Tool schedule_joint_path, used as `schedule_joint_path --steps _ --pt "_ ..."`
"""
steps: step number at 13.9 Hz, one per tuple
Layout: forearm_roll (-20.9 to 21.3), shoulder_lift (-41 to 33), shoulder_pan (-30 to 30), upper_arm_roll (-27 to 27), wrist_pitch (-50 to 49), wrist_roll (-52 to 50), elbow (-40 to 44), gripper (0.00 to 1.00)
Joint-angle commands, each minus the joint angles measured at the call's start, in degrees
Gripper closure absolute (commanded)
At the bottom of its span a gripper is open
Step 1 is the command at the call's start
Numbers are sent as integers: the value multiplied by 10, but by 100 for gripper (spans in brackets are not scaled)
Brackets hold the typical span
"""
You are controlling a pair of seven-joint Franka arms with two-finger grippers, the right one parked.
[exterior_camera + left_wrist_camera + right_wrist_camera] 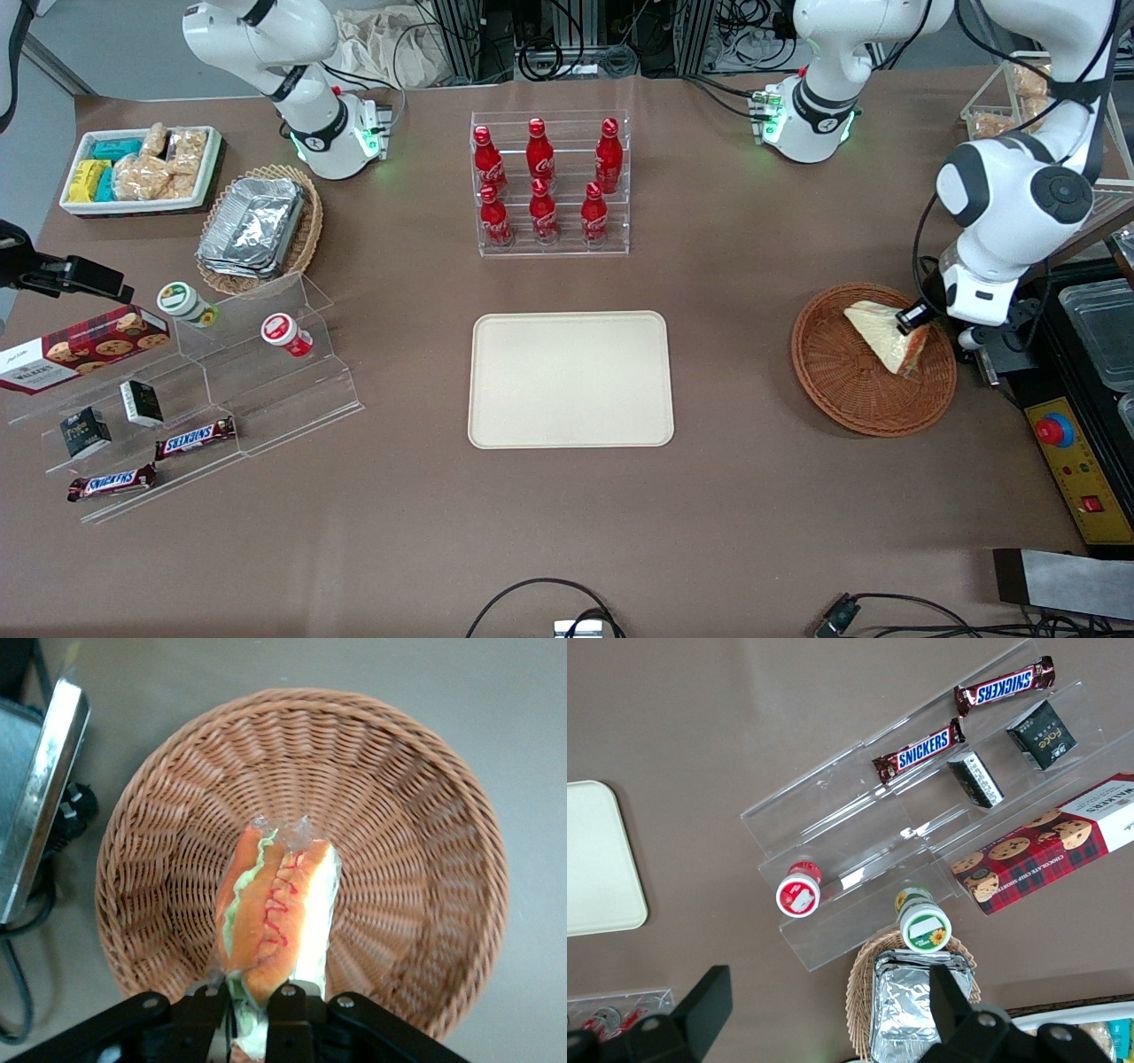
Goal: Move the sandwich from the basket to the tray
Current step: 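Lift the sandwich and carry it with the left gripper toward the beige tray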
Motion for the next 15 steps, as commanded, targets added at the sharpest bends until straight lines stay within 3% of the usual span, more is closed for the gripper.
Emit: schedule_joint_path --steps 1,7,15 --pt "6 -31 -6 -9 -42 70 7 94" --pt "41 -53 -6 -103 -60 109 9 94" --pt "43 -32 -6 -211 -66 89 45 92"
